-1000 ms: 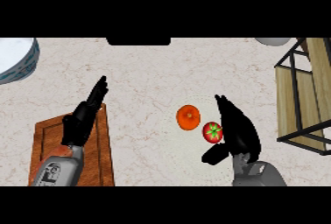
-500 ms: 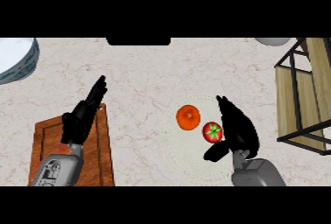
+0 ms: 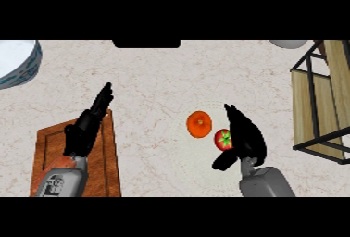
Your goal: Pick the tomato from the placemat and place it in the tiered shelf
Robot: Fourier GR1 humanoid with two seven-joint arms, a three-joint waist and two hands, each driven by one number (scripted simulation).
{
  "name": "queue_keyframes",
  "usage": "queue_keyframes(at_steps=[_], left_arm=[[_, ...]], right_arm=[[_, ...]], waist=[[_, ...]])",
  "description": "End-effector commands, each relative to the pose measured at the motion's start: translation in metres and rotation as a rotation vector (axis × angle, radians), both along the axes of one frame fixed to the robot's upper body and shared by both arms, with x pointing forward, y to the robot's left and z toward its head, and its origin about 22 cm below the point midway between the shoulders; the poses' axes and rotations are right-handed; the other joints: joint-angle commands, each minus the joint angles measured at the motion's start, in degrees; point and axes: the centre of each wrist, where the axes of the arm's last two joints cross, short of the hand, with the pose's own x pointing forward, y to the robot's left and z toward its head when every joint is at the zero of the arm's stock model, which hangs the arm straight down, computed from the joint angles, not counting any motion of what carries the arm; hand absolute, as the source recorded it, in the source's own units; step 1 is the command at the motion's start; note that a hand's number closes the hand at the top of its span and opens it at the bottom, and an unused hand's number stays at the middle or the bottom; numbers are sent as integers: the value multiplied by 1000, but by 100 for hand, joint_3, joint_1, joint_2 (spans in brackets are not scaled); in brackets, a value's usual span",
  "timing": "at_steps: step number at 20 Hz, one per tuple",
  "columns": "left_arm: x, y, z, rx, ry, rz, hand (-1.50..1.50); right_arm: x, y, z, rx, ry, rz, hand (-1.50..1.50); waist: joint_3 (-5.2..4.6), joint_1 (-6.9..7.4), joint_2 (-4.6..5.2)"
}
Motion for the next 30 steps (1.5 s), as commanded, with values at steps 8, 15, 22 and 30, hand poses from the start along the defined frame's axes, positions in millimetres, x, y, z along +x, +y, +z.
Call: queue_keyframes(at_steps=[8,15,22,30], left_arm=[[-7,0,11,-8,-16,5,0],[-6,-16,2,-9,0,-6,0],[-1,-2,-8,1,19,15,0],[-6,12,-11,-5,23,90,0]], right_arm=[[-3,7,-14,-118,6,107,150],[-27,9,-12,-66,-89,107,150],[-60,-56,-9,-32,-24,861,150],[-82,-117,20,344,-106,1148,150]], waist=[[1,15,-2],[0,-6,-5],[39,-92,-120],[61,-523,-98]])
